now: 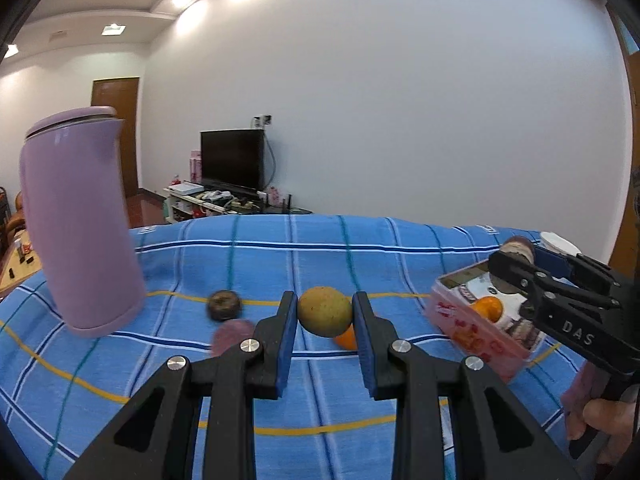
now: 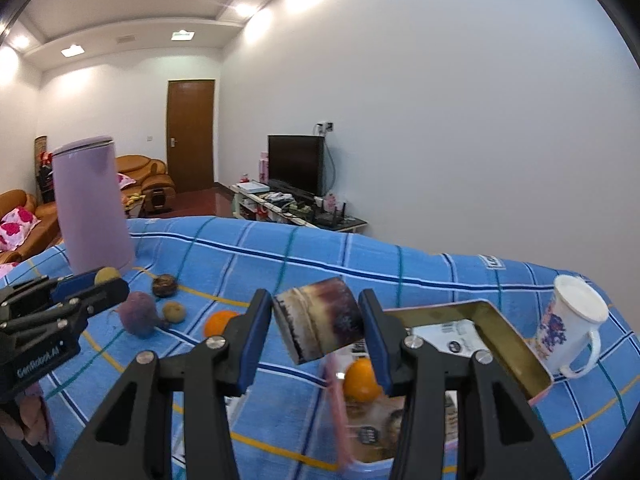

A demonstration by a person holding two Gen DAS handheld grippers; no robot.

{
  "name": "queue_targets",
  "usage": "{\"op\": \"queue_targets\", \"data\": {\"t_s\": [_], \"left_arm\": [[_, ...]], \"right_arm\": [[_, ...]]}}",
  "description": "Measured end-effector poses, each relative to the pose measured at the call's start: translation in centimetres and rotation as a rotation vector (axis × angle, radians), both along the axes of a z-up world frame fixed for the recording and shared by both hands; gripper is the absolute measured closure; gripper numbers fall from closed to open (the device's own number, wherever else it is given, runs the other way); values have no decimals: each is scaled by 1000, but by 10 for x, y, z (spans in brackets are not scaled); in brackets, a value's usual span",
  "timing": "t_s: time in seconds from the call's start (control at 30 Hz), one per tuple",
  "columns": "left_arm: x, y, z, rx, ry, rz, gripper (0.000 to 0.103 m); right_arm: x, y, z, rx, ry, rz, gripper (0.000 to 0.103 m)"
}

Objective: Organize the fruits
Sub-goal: 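Carry the root chunk and yellow-green fruit over the pink tin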

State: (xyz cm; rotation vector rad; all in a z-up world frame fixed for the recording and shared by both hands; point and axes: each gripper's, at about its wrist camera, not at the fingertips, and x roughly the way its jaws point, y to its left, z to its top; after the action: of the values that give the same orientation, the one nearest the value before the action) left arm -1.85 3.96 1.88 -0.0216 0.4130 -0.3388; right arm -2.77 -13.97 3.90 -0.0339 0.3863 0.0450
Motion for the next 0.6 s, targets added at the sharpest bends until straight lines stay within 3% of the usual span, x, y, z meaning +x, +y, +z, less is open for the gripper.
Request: {"op": "queue_targets", "data": {"t_s": [0.6], "left_arm": [[14,-108,15,-29,11,-137,74]], "right_arm": [[8,-88,2,-24,-3,-188,55]]}}
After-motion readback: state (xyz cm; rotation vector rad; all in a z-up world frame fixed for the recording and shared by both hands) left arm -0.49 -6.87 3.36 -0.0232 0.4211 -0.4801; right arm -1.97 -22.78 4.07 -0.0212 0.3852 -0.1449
